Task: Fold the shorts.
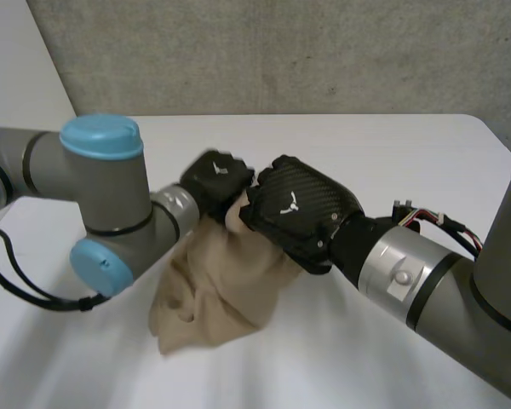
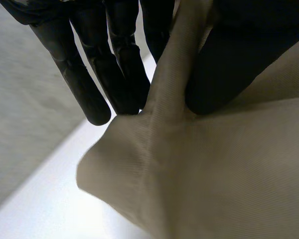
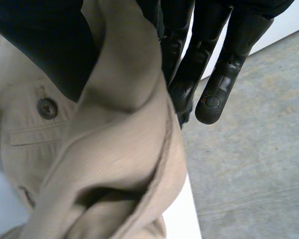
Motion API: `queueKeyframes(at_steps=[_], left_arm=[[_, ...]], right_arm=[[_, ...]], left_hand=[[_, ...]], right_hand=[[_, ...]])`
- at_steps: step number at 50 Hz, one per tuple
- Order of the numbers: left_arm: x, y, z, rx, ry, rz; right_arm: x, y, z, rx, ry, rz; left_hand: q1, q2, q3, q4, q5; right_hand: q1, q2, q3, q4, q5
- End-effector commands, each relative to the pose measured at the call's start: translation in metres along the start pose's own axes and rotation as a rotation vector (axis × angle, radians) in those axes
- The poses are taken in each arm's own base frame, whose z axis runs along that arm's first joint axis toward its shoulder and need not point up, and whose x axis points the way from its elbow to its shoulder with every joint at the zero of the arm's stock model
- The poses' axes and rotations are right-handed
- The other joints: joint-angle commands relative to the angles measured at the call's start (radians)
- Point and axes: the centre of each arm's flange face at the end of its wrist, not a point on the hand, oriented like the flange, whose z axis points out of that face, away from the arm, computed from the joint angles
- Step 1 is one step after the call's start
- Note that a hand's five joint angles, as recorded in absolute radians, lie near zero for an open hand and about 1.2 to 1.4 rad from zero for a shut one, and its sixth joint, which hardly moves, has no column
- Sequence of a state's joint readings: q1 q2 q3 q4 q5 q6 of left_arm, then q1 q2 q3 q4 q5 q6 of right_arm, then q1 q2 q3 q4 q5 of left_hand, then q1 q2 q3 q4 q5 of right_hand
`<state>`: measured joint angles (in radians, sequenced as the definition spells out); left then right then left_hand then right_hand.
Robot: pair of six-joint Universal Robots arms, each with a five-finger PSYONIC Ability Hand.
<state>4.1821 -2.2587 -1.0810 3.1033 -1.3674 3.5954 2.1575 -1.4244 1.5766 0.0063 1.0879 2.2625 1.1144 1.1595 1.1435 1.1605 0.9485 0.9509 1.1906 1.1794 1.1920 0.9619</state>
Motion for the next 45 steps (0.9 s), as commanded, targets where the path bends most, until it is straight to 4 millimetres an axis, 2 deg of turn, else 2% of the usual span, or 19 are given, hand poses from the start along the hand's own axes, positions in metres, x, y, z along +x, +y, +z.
queueKeyframes(at_steps=[1,2,4,6,7,8,9,11,14,17,24,25,26,32,37,41,42,44,45], left_arm=[[-0.053,-0.049,0.011,0.168,-0.387,0.013],[-0.061,-0.067,0.012,0.252,-0.449,0.012],[-0.065,-0.082,0.010,0.323,-0.479,0.013],[-0.070,-0.105,0.004,0.427,-0.520,0.015],[-0.074,-0.128,-0.005,0.525,-0.558,0.015],[-0.074,-0.133,-0.007,0.546,-0.567,0.014],[-0.077,-0.149,-0.015,0.617,-0.602,0.008],[-0.077,-0.161,-0.023,0.667,-0.629,-0.005],[-0.074,-0.163,-0.032,0.678,-0.664,-0.030],[-0.066,-0.146,-0.035,0.618,-0.644,-0.043],[-0.020,-0.061,-0.036,0.317,-0.501,-0.067],[-0.015,-0.052,-0.037,0.274,-0.485,-0.067],[-0.005,-0.033,-0.042,0.185,-0.456,-0.066],[0.026,0.022,-0.074,-0.148,-0.385,-0.045],[0.037,0.029,-0.102,-0.251,-0.384,-0.049],[0.032,0.010,-0.122,-0.211,-0.420,-0.088],[0.031,0.007,-0.124,-0.201,-0.423,-0.091],[0.027,-0.004,-0.130,-0.164,-0.434,-0.100],[0.020,-0.016,-0.136,-0.119,-0.451,-0.112]], right_arm=[[0.035,0.006,0.035,0.028,0.145,-0.091],[0.057,0.009,0.046,0.019,0.250,-0.120],[0.081,0.007,0.055,0.014,0.369,-0.152],[0.114,-0.002,0.065,0.035,0.545,-0.186],[0.124,-0.006,0.068,0.049,0.602,-0.191],[0.140,-0.013,0.071,0.087,0.695,-0.210],[0.146,-0.017,0.072,0.108,0.732,-0.221],[0.155,-0.022,0.074,0.164,0.793,-0.244],[0.158,-0.025,0.075,0.207,0.823,-0.258],[0.147,-0.018,0.077,0.205,0.795,-0.250],[0.073,0.031,0.081,0.088,0.506,-0.182],[0.055,0.042,0.078,0.054,0.443,-0.159],[0.046,0.048,0.076,0.034,0.414,-0.147],[-0.021,0.083,0.052,-0.120,0.191,-0.046],[-0.053,0.093,0.035,-0.149,0.072,-0.002],[-0.051,0.077,0.020,-0.100,0.062,-0.008],[-0.046,0.068,0.015,-0.075,0.078,-0.006],[-0.039,0.061,0.010,-0.054,0.103,-0.007],[-0.035,0.055,0.008,-0.040,0.121,-0.004]], left_hand=[[0.282,0.237,0.253,0.236,0.273],[0.282,0.237,0.253,0.236,0.273],[0.282,0.237,0.253,0.236,0.273],[0.282,0.237,0.253,0.236,0.273],[0.282,0.237,0.253,0.236,0.273],[0.282,0.237,0.253,0.236,0.273],[0.282,0.237,0.253,0.236,0.273],[0.282,0.237,0.253,0.236,0.273],[0.282,0.237,0.253,0.236,0.273],[0.282,0.237,0.253,0.236,0.273],[0.195,0.149,0.165,0.148,0.186],[0.159,0.114,0.130,0.113,0.151],[0.095,0.050,0.066,0.049,0.086],[-0.372,-0.417,-0.401,-0.418,-0.380],[-0.490,-0.535,-0.519,-0.536,-0.498],[-0.642,-0.687,-0.671,-0.688,-0.651],[-0.660,-0.705,-0.689,-0.706,-0.669],[-0.704,-0.749,-0.733,-0.750,-0.713],[-0.745,-0.790,-0.774,-0.791,-0.754]], right_hand=[[0.445,0.206,0.217,0.204,0.260],[0.445,0.206,0.217,0.204,0.260],[0.445,0.206,0.217,0.204,0.260],[0.445,0.206,0.217,0.204,0.260],[0.445,0.206,0.217,0.204,0.260],[0.445,0.206,0.217,0.204,0.260],[0.445,0.206,0.217,0.204,0.260],[0.445,0.206,0.217,0.204,0.260],[0.445,0.206,0.217,0.204,0.260],[0.445,0.206,0.217,0.204,0.260],[0.445,0.206,0.217,0.204,0.260],[0.445,0.206,0.217,0.204,0.260],[0.445,0.206,0.217,0.204,0.260],[0.445,0.206,0.217,0.204,0.260],[0.445,0.206,0.217,0.204,0.260],[-0.186,-0.426,-0.414,-0.427,-0.371],[-0.522,-0.762,-0.750,-0.763,-0.707],[-0.765,-1.005,-0.993,-1.006,-0.950],[-0.776,-1.016,-1.005,-1.017,-0.962]])
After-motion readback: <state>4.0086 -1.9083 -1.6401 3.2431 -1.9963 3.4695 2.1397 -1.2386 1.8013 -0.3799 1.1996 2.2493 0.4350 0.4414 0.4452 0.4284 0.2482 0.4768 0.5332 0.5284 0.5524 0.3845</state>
